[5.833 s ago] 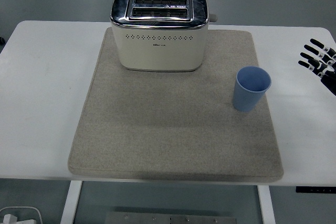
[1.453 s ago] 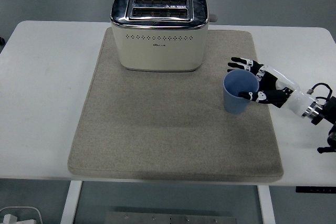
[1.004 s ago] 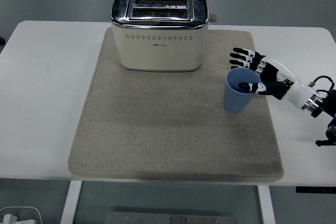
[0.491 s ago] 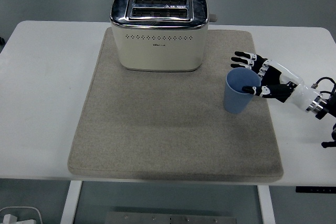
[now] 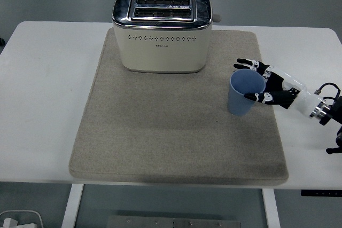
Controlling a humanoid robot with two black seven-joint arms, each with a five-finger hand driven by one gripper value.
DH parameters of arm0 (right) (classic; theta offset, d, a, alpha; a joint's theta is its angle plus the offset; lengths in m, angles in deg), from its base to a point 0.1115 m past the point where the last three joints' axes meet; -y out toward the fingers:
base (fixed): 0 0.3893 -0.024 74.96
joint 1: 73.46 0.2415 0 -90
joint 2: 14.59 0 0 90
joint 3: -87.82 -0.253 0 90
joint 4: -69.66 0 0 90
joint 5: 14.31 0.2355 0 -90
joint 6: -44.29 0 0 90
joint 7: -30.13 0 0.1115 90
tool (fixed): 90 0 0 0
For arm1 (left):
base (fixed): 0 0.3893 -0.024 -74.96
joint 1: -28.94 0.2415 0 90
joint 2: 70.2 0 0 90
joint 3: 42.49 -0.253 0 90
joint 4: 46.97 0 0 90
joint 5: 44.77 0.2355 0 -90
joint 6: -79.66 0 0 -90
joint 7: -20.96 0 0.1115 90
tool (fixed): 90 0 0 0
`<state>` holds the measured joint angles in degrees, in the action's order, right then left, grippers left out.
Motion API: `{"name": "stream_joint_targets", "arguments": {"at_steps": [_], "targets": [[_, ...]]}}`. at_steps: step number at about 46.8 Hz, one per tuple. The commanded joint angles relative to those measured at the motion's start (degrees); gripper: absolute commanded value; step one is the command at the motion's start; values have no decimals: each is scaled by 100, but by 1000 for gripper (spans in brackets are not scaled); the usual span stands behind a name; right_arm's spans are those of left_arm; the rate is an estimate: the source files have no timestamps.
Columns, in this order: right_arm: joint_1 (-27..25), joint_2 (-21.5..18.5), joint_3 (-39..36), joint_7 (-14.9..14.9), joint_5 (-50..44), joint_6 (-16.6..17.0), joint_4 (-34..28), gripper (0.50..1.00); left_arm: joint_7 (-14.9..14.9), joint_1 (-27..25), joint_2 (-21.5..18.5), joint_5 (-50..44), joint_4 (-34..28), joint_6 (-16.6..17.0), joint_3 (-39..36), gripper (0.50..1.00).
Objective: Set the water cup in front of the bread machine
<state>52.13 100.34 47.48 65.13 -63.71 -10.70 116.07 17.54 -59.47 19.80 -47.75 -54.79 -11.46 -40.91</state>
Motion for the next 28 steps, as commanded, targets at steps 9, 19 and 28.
{"name": "stream_joint_targets", "arguments": {"at_steps": [9, 19, 28], "targets": [[9, 48, -18, 0, 0, -2, -10, 940, 0, 8, 0, -1, 0, 6, 0, 1000], [18, 48, -1, 0, 0, -2, -18, 942, 0, 8, 0, -1, 0, 6, 0, 1000], [9, 48, 8, 0, 0, 0, -27, 944, 0, -1, 0, -1, 0, -3, 0, 1000]]}}
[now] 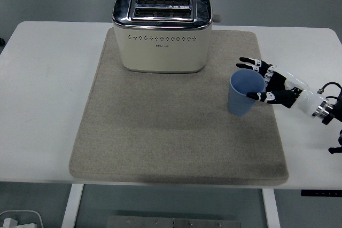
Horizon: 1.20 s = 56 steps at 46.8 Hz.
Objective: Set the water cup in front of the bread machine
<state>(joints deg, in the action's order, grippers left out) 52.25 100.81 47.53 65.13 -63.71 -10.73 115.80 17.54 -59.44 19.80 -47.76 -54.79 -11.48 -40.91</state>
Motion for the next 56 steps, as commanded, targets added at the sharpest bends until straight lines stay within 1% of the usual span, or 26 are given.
{"name": "stream_joint_targets", "arguments": {"at_steps": [1, 24, 31, 40, 50, 56], "targets": [[-3, 0, 3, 0, 0, 2, 8, 944, 0, 5, 0, 1, 0, 8, 0, 1000], [-82, -88, -6, 0, -167, -35, 0, 944, 0, -4, 0, 1, 0, -1, 0, 1000], [-91, -97, 12, 0, -184, -193, 0, 944, 0, -4, 0, 1, 0, -1, 0, 1000], [-91, -123, 29, 0, -272, -316, 0, 942, 0, -4, 0, 9, 0, -1, 0, 1000], [-91, -132, 38, 0, -272, -360, 0, 942, 0, -4, 0, 1, 0, 8, 0, 1000], [-91, -132, 161, 0, -272, -475, 0, 942, 0, 5, 0, 1, 0, 8, 0, 1000]]}}
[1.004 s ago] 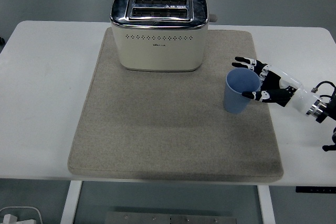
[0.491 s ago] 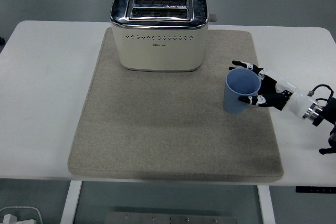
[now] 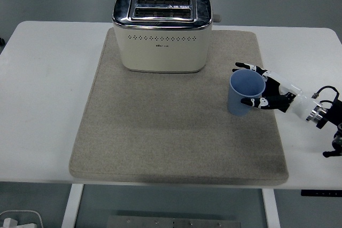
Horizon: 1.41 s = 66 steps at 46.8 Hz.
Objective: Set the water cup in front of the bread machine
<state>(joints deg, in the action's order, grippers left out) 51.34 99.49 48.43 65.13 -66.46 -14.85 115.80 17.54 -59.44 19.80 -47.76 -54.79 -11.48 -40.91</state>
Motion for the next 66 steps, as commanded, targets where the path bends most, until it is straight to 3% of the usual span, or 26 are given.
{"name": "stream_joint_targets", "arguments": {"at_steps": [1, 14, 16, 22, 27, 52, 66], "targets": [[0, 0, 80, 0, 3, -88, 0, 942, 0, -4, 0, 0, 0, -1, 0, 1000], [0, 0, 151, 0, 3, -133, 9, 917, 0, -4, 0, 0, 0, -1, 0, 1000], [0, 0, 151, 0, 3, -141, 9, 897, 0, -4, 0, 9, 0, -1, 0, 1000], [9, -9, 151, 0, -67, -203, 18, 762, 0, 4, 0, 0, 0, -1, 0, 1000], [18, -26, 142, 0, -225, -203, 44, 697, 0, -4, 0, 0, 0, 8, 0, 1000], [290, -255, 142, 0, -225, -194, 97, 664, 0, 4, 0, 0, 0, -1, 0, 1000], [492, -659, 221, 0, -252, -203, 106, 662, 0, -4, 0, 0, 0, -1, 0, 1000]]}}
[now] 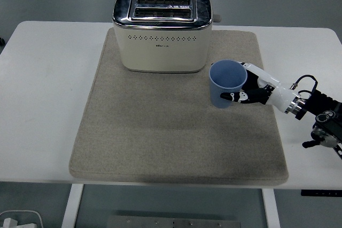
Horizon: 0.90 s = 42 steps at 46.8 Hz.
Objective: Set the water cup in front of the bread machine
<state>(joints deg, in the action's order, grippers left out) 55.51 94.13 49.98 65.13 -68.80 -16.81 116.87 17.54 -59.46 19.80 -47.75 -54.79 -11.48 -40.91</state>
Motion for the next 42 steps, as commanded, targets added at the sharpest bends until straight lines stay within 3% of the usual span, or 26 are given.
{"name": "stream_joint_targets", "arguments": {"at_steps": [1, 22, 42], "targets": [[84, -158, 100, 0, -18, -7, -1, 662, 0, 6, 0, 0, 0, 0, 0, 1000], [418, -835, 320, 0, -26, -244, -72, 676, 0, -2, 0, 0, 0, 8, 0, 1000], [620, -1635, 470, -819, -18, -807, -247, 697, 0, -2, 0, 0, 0, 0, 0, 1000]]}}
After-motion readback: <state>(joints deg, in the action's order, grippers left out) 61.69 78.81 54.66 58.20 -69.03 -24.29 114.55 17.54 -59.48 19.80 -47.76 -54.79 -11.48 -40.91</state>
